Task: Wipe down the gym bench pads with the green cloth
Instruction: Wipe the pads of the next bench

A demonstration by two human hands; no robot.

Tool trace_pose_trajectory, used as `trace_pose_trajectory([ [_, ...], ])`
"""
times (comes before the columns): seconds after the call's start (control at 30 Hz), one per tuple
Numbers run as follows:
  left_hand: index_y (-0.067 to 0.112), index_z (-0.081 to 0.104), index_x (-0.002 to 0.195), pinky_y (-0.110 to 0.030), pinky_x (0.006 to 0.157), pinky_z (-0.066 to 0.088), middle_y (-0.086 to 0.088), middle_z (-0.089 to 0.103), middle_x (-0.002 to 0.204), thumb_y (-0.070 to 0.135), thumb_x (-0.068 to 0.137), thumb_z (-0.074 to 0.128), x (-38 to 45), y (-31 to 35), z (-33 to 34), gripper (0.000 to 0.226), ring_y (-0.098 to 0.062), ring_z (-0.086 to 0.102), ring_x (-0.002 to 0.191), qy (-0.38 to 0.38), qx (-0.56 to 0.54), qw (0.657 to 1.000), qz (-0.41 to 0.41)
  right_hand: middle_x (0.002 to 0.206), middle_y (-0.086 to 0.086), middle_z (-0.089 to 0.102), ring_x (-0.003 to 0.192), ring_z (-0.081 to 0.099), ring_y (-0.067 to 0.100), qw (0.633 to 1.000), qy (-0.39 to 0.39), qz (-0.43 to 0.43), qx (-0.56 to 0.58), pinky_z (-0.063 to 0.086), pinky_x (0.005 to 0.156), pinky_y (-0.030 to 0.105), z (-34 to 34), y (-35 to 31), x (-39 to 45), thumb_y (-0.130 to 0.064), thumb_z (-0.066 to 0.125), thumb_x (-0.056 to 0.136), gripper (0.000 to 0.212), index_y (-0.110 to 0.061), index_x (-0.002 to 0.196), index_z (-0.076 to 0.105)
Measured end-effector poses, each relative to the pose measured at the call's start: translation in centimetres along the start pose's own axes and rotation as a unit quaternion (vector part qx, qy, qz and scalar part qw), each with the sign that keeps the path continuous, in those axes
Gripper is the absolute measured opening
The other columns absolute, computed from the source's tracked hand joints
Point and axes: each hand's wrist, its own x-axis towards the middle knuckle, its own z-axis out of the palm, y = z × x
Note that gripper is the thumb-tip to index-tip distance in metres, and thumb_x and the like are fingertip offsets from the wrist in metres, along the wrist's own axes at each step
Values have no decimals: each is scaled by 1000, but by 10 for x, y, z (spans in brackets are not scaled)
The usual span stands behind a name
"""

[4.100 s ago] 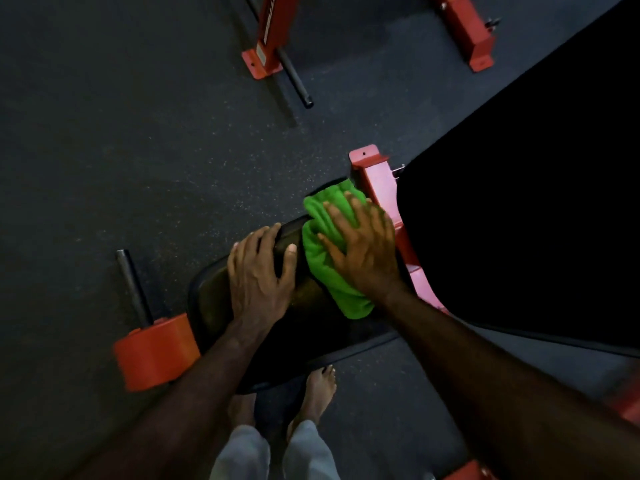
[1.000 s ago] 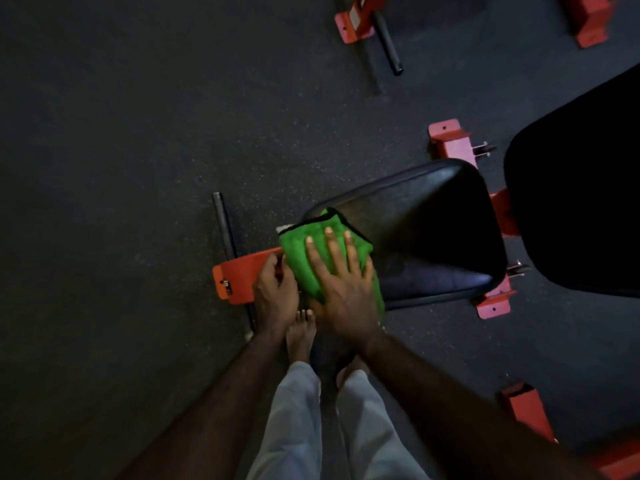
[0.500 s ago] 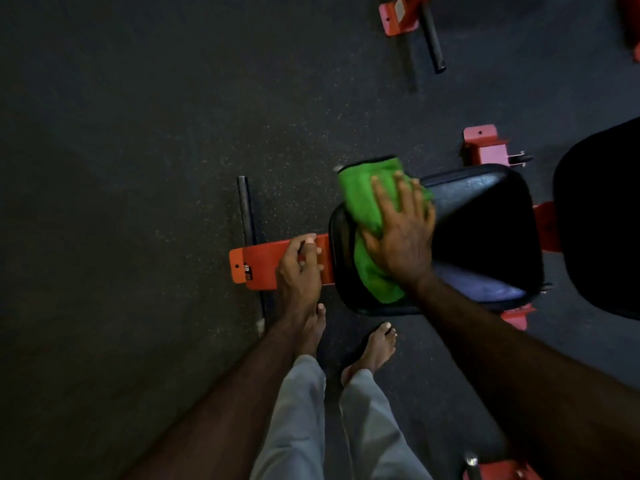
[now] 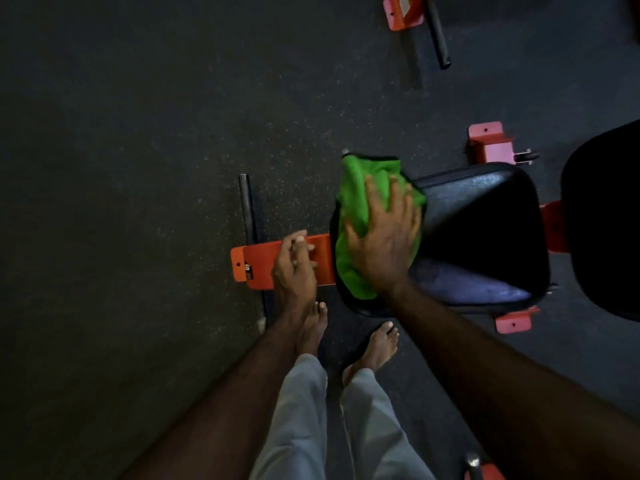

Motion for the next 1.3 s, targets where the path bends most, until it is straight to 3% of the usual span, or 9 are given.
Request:
trace_pose_trajectory([
  [0.17,15,65,129,-35,85,47,-8,71,114,47,94,42,-6,9,1,53,-26,63,102,0,52,998,24,173,8,17,157,21,34,927,-107,-353,-70,23,122,58,-9,35,-29,-57,63,88,89,-37,164,23],
  [0.23,17,65,131,-30,82,47,-2,70,110,48,97,43,-11,18,5,51,-21,65,101,-12,51,997,51,171,9,24,154,29,32,949,-68,-300,-68,27,122,55,-12,54,-7,-58,67,87,90,-33,163,27],
  [0.37,23,61,138,-21,90,48,3,66,131,51,100,42,-7,22,17,51,-10,61,112,-39,55,995,78,166,13,32,152,30,36,1000,27,7,4,26,122,59,-7,31,3,-62,56,92,79,-27,160,34],
  [0.57,20,56,143,-43,104,50,-1,62,138,53,100,43,-8,25,32,56,-13,58,121,-16,54,995,80,167,13,31,152,33,34,943,-55,-318,-79,20,122,61,-21,67,22,-64,53,89,85,-31,163,28],
  [0.7,24,54,146,-45,106,51,7,57,144,57,99,43,-5,29,34,59,-12,56,129,-45,50,993,97,149,17,53,139,47,36,994,106,-1,-37,31,118,59,-22,88,50,-63,58,93,73,-22,152,47],
  [0.77,24,55,146,-46,107,49,8,56,143,58,99,43,-3,27,36,60,-10,55,130,-51,56,991,107,154,19,48,144,41,38,991,120,60,0,27,121,57,-15,65,39,-61,57,95,72,-19,152,48],
  [0.93,16,56,143,-38,109,44,-1,58,139,47,102,46,-6,33,44,52,-7,50,125,-57,110,981,149,162,17,39,149,38,35,953,-20,-300,-28,27,122,56,-20,86,28,-60,57,94,76,-25,160,39],
  [1.13,19,51,149,-25,112,31,1,51,150,53,100,42,-6,41,52,61,-12,44,138,-62,165,969,174,150,20,51,141,46,39,990,131,45,23,31,120,55,-18,78,41,-58,60,94,70,-19,151,51],
  [1.3,15,52,146,-23,107,31,-3,52,148,54,99,42,-9,45,63,62,-15,47,134,-40,167,968,182,160,19,42,146,42,39,960,14,-280,10,33,120,55,-26,96,24,-56,65,92,75,-23,156,46],
])
